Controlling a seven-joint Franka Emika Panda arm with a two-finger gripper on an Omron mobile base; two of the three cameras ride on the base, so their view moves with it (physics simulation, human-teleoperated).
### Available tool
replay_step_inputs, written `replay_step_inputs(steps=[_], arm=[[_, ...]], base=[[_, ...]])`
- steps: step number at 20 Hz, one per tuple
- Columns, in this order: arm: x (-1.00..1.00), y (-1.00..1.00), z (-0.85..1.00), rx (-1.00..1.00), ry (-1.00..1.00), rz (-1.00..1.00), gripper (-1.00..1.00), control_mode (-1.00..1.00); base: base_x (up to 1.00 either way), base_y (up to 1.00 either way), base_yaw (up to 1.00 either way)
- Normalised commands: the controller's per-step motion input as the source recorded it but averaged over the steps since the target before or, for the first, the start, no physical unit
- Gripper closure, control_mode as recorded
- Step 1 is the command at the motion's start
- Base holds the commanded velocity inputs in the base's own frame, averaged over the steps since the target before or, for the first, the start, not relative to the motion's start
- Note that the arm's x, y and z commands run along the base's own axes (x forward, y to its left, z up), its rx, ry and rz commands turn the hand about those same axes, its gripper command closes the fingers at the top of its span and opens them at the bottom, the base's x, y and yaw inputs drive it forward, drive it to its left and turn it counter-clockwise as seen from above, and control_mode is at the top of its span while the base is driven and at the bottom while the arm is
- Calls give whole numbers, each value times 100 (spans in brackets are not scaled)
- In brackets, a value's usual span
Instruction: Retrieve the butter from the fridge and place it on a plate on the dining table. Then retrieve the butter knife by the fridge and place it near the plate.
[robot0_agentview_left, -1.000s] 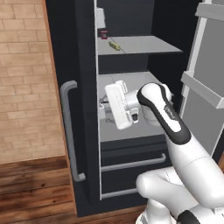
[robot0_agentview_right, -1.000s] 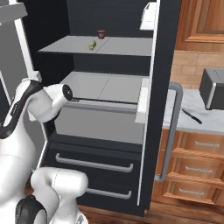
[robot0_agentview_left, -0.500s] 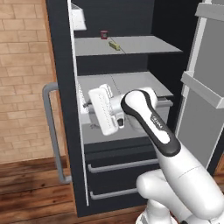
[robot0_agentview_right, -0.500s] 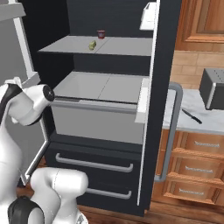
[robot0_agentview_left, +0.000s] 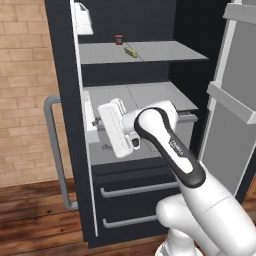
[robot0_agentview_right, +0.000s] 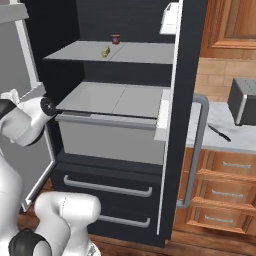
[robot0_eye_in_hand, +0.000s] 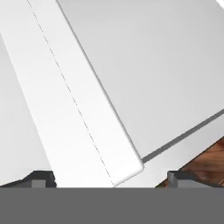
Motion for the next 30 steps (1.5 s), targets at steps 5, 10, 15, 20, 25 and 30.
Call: replay_step_inputs(steps=[5,10,15,20,25,30], arm=[[-14,-39,0,-7,0,-2,-100,-100],[-10,-41,0,-25,5,-3,-100,-100],[-51,-6,21,-13,0,0,-100,-100],[-73,0,8,-10,0,0,-100,-100],[-77,-33,6,-24,0,0,-100,-100],[-6,-88,0,-61,1,3,-100,-100]], base=[[0,0,0],[0,0,0],[0,0,0],[0,0,0],[0,0,0],[0,0,0]])
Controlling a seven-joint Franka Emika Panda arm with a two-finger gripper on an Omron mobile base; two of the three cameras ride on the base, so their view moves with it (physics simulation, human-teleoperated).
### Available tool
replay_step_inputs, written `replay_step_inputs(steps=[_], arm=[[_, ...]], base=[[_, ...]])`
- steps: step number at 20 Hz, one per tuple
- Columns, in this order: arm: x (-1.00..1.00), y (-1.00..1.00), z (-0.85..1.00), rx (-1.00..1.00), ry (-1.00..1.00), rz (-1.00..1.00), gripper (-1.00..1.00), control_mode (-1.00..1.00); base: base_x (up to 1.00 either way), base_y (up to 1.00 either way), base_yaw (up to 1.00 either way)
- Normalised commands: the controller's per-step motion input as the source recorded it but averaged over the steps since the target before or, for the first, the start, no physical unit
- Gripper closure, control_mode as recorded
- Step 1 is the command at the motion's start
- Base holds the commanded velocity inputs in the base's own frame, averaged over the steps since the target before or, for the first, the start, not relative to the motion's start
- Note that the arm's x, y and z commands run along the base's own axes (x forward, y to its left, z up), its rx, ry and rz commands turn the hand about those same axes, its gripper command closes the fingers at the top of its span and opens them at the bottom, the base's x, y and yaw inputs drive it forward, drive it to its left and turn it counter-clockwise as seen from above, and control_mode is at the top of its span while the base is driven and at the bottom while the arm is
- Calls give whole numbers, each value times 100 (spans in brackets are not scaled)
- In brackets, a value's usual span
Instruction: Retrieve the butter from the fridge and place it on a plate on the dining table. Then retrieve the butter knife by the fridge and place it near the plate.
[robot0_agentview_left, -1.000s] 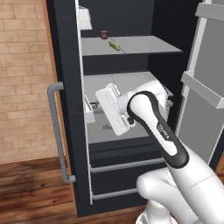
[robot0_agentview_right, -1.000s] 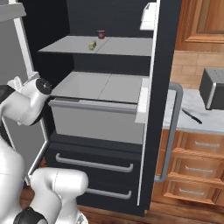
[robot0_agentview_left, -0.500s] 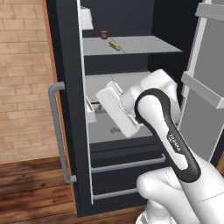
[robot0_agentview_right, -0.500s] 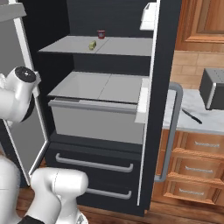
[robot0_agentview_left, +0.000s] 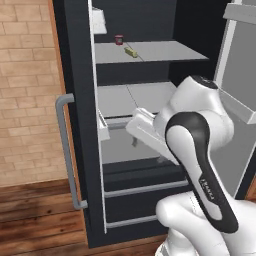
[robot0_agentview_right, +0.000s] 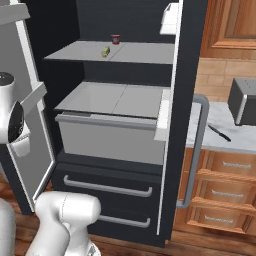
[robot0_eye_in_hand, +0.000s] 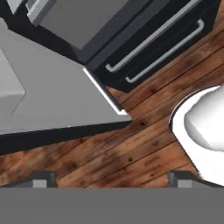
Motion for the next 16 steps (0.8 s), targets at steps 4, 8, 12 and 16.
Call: replay_step_inputs(steps=[4,8,12,16], arm=[[-15,-96,0,-52,-1,26,-100,-100],[-37,-86,-8,-38,-1,55,-100,-100],[-24,-84,-23,-37,0,56,-100,-100],[-15,-38,-24,-7,-1,17,-100,-100]], base=[[0,0,0],[0,0,0],[0,0,0],[0,0,0]])
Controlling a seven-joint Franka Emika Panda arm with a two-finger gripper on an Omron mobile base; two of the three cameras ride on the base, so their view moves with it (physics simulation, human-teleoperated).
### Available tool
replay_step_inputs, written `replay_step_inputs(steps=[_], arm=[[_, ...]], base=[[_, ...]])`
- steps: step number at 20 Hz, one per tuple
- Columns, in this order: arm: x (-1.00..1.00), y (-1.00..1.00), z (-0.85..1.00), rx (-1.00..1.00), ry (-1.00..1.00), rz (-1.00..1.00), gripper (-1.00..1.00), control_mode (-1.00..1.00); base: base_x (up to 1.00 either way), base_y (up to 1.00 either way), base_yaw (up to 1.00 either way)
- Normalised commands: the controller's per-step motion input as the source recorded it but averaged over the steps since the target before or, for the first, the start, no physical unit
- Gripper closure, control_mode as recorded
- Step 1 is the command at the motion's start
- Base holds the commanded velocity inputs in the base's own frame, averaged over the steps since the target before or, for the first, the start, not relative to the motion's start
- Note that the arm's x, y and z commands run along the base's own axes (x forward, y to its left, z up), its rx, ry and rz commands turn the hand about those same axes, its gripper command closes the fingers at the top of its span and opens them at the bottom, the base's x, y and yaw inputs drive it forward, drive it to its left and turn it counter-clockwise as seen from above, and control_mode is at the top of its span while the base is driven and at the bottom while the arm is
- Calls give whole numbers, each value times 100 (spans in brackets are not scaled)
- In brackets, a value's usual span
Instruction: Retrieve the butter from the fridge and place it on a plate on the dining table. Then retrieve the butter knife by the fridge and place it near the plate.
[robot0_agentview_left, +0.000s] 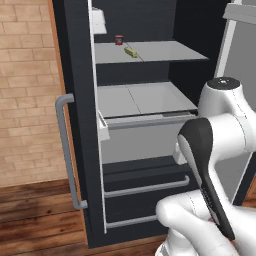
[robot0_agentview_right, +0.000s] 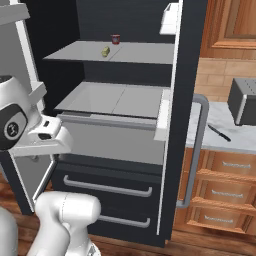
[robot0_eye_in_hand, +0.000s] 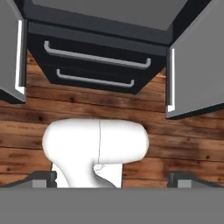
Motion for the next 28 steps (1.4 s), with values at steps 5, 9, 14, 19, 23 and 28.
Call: replay_step_inputs(steps=[5,9,14,19,23,28], arm=[[41,0,-11,8,0,-9,-100,-100],[58,0,-14,13,0,-18,-100,-100],[29,0,-40,1,0,-15,-100,-100],[0,-30,-49,13,0,-1,-100,-100],[0,-22,-33,3,0,2,-100,-100],[0,0,-9,0,2,0,-100,-100]], base=[[0,0,0],[0,0,0],[0,0,0],[0,0,0],[0,0,0],[0,0,0]])
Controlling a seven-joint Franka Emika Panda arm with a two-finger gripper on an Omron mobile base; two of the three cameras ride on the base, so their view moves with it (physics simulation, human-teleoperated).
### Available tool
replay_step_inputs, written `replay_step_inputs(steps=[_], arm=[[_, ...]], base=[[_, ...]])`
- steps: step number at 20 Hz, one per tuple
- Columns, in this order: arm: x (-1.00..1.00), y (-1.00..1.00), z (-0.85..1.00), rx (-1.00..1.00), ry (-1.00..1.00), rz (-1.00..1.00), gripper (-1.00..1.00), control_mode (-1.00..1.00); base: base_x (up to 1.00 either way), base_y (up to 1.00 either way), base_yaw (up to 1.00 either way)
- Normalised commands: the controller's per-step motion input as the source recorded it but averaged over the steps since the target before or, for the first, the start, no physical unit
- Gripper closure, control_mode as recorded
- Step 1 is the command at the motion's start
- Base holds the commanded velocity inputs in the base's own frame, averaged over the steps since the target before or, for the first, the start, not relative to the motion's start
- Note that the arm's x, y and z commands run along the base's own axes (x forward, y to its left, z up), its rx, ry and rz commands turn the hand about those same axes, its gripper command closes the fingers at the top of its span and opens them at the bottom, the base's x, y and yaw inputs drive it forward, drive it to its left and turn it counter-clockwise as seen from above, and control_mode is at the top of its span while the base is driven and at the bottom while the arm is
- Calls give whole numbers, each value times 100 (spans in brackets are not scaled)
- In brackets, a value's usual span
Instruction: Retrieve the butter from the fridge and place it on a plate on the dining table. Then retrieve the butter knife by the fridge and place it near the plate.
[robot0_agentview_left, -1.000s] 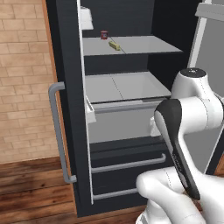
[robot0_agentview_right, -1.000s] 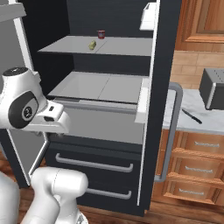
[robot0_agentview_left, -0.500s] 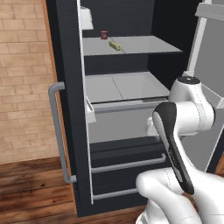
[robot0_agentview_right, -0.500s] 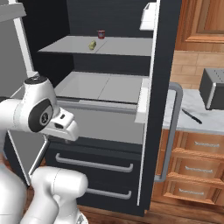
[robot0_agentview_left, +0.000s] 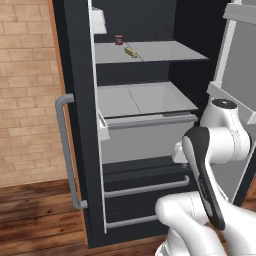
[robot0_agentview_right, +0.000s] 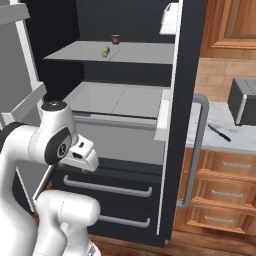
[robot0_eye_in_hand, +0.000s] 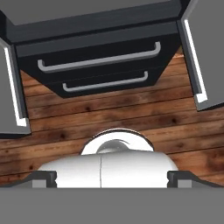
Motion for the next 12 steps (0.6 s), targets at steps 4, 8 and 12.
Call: replay_step_inputs(steps=[4,8,12], arm=[[0,0,0,0,0,0,-100,-100],[0,0,0,0,0,0,-100,100],[0,0,0,0,0,0,-100,100]], base=[[0,0,0],[0,0,0],[0,-19,0]])
